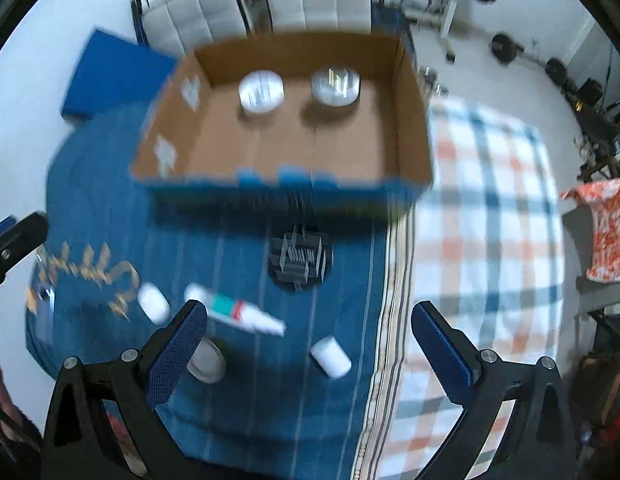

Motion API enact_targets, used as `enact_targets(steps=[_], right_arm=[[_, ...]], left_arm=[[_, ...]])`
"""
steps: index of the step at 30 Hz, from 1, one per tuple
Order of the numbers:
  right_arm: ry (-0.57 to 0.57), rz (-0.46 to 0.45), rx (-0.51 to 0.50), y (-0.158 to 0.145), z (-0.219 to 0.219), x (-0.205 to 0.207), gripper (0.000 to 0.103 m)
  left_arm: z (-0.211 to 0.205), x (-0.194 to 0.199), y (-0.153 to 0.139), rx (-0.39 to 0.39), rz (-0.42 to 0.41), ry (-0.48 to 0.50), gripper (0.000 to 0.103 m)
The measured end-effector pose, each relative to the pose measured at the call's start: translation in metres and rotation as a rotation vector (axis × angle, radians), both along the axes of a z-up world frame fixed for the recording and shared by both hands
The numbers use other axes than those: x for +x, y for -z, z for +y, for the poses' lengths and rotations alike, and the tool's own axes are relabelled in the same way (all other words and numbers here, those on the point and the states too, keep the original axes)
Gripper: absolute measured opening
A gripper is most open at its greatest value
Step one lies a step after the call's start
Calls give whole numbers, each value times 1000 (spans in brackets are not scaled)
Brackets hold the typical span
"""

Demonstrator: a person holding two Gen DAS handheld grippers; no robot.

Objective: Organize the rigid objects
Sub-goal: 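Grasp the black round tin with the right tool while the left tool grasps the white-teal bottle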

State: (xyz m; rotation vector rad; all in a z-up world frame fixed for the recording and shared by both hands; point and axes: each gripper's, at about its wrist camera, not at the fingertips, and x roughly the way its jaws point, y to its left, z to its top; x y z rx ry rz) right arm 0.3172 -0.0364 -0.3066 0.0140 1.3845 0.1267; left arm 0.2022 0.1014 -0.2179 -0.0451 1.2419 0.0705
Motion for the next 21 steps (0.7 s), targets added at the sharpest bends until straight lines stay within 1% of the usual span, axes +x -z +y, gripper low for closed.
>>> enact_targets(steps=[3, 4, 6, 8, 9, 11, 13, 14, 15, 16, 17, 19, 21], right_arm=[[34, 93, 17, 55, -1, 3, 103], [49, 108, 24, 69, -1, 6, 103], [95, 131, 39, 99, 0, 17, 103], [145, 138, 48, 122, 3, 27, 102], [165, 136, 49, 130, 4, 32, 100], [210, 138, 47, 151, 7, 38, 100], [245, 147, 52, 167, 11, 42, 98], [258, 150, 49, 173, 12, 44, 95], [266, 154, 49, 179, 15, 45, 90], [268, 153, 20, 182, 18, 47, 89], [261, 128, -5, 180, 22, 47, 86], [243, 130, -29, 180, 27, 49, 78], [224, 157, -20, 180, 25, 48, 77]], left_arm=[[15, -10, 51, 7, 114, -61, 103], [20, -12, 68, -9, 146, -79, 102], [31, -13, 94, -27, 194, -129, 102], [40, -12, 112, -70, 220, -174, 97], [44, -11, 123, -86, 239, -204, 93], [54, -9, 140, -130, 269, -249, 92], [61, -5, 156, -151, 299, -292, 92], [63, -3, 163, -159, 312, -305, 92], [64, -1, 169, -170, 323, -317, 92], [65, 1, 176, -176, 338, -330, 92], [65, 3, 182, -181, 349, -338, 92], [64, 7, 196, -181, 391, -345, 92], [60, 8, 200, -151, 409, -352, 90]])
